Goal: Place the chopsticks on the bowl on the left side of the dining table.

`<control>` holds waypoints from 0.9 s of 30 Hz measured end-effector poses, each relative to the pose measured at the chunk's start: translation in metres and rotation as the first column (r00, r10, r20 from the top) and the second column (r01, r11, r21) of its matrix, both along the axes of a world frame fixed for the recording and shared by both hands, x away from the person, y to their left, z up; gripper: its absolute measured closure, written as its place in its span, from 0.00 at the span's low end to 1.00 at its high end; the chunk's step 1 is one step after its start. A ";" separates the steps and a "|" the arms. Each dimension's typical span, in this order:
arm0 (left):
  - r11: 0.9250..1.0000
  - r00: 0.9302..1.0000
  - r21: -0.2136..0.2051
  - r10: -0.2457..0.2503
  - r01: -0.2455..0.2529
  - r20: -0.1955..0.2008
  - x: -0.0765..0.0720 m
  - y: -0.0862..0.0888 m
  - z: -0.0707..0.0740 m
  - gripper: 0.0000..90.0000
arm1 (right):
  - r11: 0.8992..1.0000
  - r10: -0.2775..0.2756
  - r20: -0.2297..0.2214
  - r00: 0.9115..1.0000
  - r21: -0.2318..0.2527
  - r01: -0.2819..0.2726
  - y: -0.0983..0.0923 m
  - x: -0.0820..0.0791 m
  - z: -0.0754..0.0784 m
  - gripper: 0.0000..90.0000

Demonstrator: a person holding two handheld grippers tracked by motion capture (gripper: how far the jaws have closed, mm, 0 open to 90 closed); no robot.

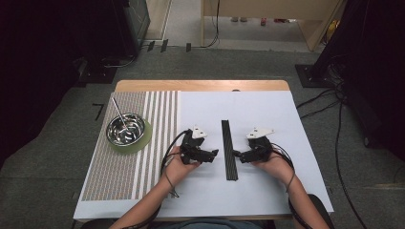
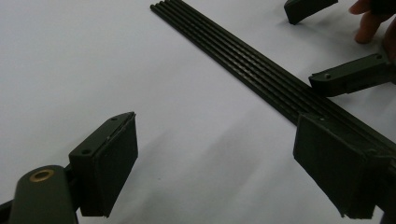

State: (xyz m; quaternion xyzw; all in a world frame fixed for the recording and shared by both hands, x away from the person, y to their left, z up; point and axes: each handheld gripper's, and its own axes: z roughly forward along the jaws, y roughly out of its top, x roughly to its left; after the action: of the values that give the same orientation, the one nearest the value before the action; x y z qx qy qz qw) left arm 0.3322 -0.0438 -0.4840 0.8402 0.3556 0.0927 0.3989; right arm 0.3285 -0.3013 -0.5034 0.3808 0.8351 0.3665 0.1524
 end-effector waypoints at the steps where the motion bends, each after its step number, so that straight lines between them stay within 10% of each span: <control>1: 1.000 1.000 -0.001 0.000 0.000 0.000 -0.001 -0.001 0.000 0.16 | 1.000 0.000 0.000 1.000 0.000 0.000 0.000 0.000 0.000 0.13; 27: 1.000 1.000 0.006 -0.008 0.008 0.014 -0.014 -0.030 -0.008 0.16 | 1.000 -0.002 -0.001 1.000 0.000 0.002 0.000 0.000 0.000 0.13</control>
State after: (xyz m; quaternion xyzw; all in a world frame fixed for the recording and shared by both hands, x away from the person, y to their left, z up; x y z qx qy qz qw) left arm 0.3185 -0.0736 -0.4924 0.8420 0.3494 0.0978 0.3993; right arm 0.3281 -0.3012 -0.5034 0.3820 0.8347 0.3663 0.1523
